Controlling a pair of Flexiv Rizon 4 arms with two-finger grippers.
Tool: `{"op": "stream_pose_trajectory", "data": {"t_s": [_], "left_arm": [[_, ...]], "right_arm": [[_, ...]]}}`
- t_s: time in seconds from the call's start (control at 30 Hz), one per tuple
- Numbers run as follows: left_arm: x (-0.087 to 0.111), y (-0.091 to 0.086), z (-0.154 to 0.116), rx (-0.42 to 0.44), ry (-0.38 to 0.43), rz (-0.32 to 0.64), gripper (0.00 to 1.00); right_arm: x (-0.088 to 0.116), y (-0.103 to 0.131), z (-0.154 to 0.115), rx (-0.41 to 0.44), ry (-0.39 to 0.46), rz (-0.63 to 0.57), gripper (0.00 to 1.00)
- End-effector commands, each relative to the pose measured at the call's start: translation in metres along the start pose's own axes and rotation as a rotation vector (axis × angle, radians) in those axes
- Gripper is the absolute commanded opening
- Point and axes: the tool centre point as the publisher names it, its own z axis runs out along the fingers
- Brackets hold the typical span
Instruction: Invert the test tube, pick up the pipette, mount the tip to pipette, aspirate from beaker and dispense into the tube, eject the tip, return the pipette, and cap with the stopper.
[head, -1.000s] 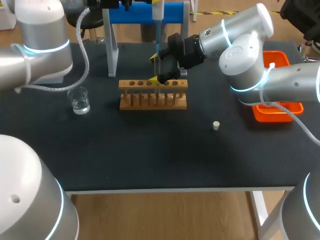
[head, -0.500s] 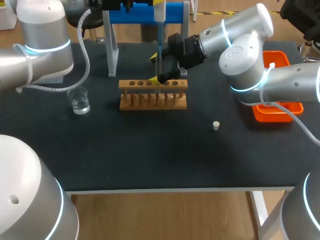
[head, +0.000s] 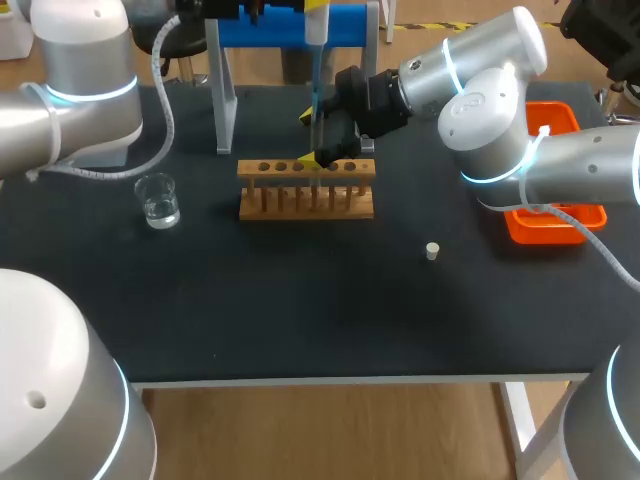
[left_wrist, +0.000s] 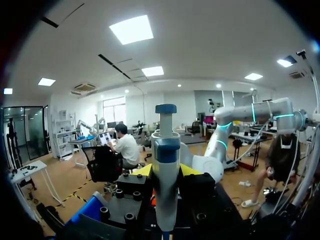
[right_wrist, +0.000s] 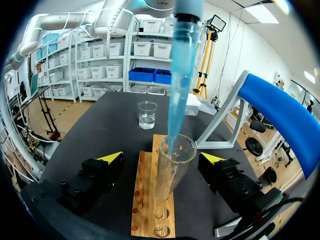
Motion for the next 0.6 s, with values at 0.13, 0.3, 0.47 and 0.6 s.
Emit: {"op": "stream_pose_trajectory", "data": {"t_s": [0.13,0.3,0.47,0.6], "left_arm": [[0.0002,0.0047,-0.002,0.016,-0.013,0.008,0.0],[-0.0012,0.0081,-0.0014,0.016,-0.013,0.005,0.0],[-0.0012,0.0107,-0.001,0.018,-0.012,0.001,0.0],[-0.0016,0.0128,-0.0003,0.018,-0.011,-0.001,0.0]], "right_arm": [[0.0009,0.0004,-0.0018,0.001,0.0,0.0,1.0],[0.0009,0.0004,-0.0018,0.001,0.0,0.0,1.0],[0.0009,0.0004,-0.0018,0.001,0.0,0.0,1.0],[0.0009,0.0004,-0.0018,0.001,0.0,0.0,1.0]]}}
